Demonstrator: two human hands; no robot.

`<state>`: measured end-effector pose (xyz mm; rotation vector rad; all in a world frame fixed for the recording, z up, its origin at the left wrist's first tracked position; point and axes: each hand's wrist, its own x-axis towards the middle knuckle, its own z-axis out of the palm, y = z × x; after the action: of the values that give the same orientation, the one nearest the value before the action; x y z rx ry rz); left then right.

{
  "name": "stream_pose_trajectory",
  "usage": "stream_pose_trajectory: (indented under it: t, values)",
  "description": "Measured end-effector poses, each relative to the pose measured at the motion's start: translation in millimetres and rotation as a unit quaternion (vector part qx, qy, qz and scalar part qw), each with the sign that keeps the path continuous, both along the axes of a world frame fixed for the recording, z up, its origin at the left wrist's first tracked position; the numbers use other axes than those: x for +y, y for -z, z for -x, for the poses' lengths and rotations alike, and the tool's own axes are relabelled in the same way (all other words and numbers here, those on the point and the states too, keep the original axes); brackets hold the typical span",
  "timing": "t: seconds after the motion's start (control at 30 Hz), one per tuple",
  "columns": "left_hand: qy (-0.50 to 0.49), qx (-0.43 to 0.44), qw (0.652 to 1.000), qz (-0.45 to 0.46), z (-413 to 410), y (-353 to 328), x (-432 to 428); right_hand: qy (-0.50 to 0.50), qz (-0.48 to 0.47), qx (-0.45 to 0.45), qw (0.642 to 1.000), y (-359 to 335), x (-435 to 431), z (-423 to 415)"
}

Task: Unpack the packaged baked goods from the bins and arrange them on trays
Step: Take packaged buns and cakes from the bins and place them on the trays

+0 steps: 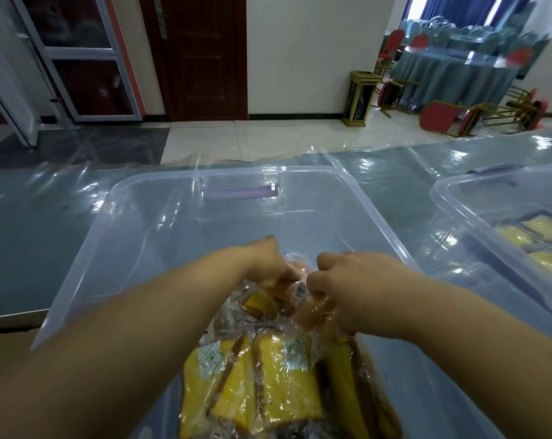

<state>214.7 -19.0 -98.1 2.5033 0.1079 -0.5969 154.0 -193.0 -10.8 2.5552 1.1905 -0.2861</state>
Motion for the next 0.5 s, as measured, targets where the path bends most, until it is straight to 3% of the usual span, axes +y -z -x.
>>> stream_pose_trajectory:
  t: [0.2,0.33,0.5]
  values:
    - [-0.097,-0.024,0.993,0.058,-1,-2,-9,0.006,0.007,0.011,1.000,4,0,-4]
    - [-0.079,-0.012,0.993,0.082,7,-19,-6,0.015,0.008,0.020,1.000,1,1,-4]
    - [-0.091,-0.069,0.991,0.073,26,-48,12,0.026,-0.011,0.001,1.000,-8,5,-2]
